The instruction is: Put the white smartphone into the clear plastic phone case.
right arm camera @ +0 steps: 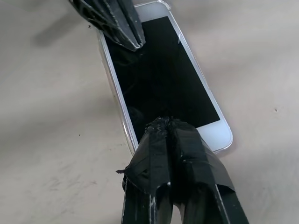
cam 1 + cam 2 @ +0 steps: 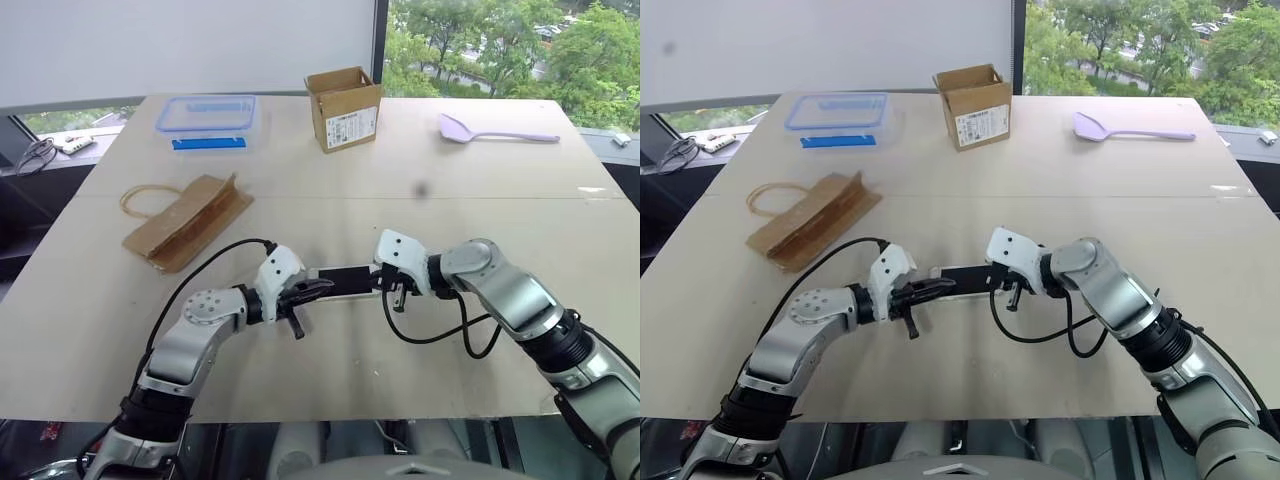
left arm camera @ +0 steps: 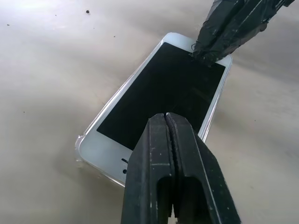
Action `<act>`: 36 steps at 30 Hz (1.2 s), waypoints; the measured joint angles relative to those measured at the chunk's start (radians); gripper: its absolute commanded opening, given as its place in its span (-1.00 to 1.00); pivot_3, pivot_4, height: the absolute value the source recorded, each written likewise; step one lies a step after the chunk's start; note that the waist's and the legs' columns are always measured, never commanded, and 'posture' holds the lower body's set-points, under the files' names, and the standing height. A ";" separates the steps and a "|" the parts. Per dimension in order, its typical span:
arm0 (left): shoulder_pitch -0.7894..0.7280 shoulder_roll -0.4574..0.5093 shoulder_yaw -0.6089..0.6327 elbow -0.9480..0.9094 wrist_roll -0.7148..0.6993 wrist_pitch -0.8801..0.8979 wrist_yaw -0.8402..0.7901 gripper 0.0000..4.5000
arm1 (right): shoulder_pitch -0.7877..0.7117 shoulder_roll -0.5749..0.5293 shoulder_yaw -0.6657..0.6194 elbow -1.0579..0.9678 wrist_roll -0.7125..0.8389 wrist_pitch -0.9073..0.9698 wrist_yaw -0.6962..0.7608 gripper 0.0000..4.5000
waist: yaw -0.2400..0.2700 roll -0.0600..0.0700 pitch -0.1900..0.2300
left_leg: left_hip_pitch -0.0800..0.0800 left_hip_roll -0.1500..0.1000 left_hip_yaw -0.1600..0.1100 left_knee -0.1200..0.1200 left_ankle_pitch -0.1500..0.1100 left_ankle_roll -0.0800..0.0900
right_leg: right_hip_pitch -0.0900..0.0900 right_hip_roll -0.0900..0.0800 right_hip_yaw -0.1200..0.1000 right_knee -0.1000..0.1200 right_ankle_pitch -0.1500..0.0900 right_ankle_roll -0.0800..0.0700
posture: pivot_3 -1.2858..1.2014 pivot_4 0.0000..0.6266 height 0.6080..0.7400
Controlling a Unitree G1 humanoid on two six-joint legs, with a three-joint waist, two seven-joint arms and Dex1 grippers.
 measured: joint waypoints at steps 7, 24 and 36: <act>0.000 -0.003 -0.005 0.000 0.008 0.002 0.000 -0.99 | -0.014 0.019 -0.006 -0.001 0.017 0.077 -0.027 -1.00 | 0.000 -0.001 -0.005 | 0.000 0.000 0.000 0.000 0.000 0.000 | 0.000 -0.001 0.000 0.000 0.000 0.000 | 0.03 -0.52 1.00; 0.003 -0.019 -0.023 0.000 0.010 0.004 0.013 -0.99 | -0.002 0.064 -0.010 0.008 0.027 0.113 -0.084 -1.00 | -0.002 -0.002 -0.014 | 0.003 0.000 0.000 -0.003 0.000 0.000 | 0.000 -0.002 0.000 -0.001 0.000 0.000 | 0.03 -0.52 1.00; 0.045 -0.044 -0.024 -0.033 0.008 0.039 0.066 -0.99 | 0.002 0.072 -0.016 0.021 0.052 0.171 -0.113 -1.00 | 0.001 -0.001 -0.027 | 0.010 0.000 0.000 -0.012 -0.002 -0.004 | 0.001 -0.012 0.003 -0.003 -0.003 0.003 | 0.03 -0.52 1.00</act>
